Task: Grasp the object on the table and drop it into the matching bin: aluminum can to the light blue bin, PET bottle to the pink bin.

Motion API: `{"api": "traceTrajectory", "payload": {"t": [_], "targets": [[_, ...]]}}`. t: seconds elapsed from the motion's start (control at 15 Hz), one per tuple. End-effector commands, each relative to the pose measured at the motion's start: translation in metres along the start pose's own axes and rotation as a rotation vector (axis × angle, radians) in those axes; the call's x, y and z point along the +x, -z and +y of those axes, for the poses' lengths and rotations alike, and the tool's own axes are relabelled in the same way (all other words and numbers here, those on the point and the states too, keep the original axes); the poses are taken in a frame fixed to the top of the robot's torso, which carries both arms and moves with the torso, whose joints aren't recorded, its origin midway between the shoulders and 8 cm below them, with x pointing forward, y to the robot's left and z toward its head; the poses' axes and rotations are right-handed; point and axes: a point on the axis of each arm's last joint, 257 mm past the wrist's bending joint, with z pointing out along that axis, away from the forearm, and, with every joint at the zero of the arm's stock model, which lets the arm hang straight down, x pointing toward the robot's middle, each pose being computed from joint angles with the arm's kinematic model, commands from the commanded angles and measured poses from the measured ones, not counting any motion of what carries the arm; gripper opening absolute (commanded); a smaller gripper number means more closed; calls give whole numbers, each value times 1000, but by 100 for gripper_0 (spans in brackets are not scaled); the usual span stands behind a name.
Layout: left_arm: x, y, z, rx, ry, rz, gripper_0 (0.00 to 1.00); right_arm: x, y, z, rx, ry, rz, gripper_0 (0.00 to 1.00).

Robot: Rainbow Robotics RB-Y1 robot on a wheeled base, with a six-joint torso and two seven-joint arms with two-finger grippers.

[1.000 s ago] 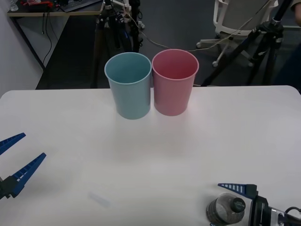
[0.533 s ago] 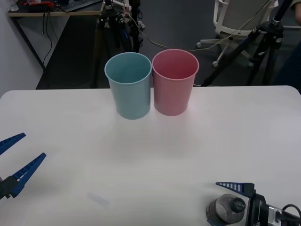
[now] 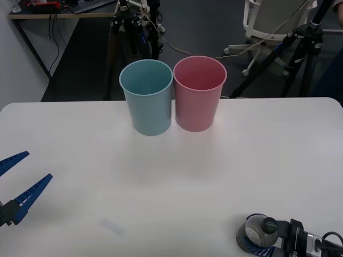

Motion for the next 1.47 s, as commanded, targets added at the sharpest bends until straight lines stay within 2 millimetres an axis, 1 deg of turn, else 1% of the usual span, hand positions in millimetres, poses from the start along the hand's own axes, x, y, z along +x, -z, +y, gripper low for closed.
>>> {"api": "traceTrajectory", "payload": {"t": [0.07,0.27,0.47,0.67,0.87,1.2,1.47], "targets": [[0,0,0,0,0,0,100,-4,7,-8,17,-5,-3,0],[0,0,0,0,0,0,100,-9,19,-18,51,-25,-5,0],[0,0,0,0,0,0,100,-13,32,-26,129,-38,21,0],[0,0,0,0,0,0,100,-30,42,-37,231,-50,52,0],[0,0,0,0,0,0,100,-53,45,-58,323,-77,32,0],[0,0,0,0,0,0,100,-103,45,-97,454,-134,18,0],[0,0,0,0,0,0,100,-131,42,-123,497,-145,7,0]]}}
